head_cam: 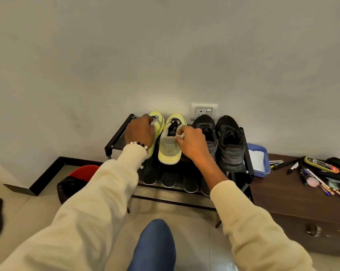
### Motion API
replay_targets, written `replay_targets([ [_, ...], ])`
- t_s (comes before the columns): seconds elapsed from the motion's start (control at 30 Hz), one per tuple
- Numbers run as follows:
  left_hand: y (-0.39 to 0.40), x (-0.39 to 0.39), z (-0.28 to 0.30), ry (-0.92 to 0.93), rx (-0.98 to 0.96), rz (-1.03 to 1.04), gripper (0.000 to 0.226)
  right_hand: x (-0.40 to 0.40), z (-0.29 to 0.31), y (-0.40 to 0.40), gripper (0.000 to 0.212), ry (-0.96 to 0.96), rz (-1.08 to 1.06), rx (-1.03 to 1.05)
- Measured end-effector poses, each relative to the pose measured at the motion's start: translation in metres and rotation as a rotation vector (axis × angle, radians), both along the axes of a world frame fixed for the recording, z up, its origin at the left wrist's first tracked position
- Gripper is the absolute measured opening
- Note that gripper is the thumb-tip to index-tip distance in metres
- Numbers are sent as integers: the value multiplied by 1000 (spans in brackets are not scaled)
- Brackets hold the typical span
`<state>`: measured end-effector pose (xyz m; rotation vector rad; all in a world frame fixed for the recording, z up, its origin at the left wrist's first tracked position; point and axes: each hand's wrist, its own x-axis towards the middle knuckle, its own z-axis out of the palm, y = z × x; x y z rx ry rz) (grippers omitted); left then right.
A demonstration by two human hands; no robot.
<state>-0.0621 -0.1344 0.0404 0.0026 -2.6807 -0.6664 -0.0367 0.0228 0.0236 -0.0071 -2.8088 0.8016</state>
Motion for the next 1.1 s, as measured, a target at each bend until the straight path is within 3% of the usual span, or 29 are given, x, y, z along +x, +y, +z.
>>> replay_targets([
  [0.17, 79, -36, 29, 247, 165, -132, 23, -25, 24, 71, 21, 251, -159, -153],
  [0.47, 251, -135, 88, 374, 292, -451, 21, -93, 108, 242, 18, 436, -331, -167],
  [0.67, 352, -136, 211, 431, 228, -528, 26, -71, 223, 346, 16, 430, -424, -137],
  [0.87, 450, -89, 323, 514, 13, -489, 39, -19, 340, 459, 30, 385, -485, 21],
  [1.1, 544, -52, 379, 428, -7, -463, 50, 31, 415, 553, 40, 448, -524, 118],
])
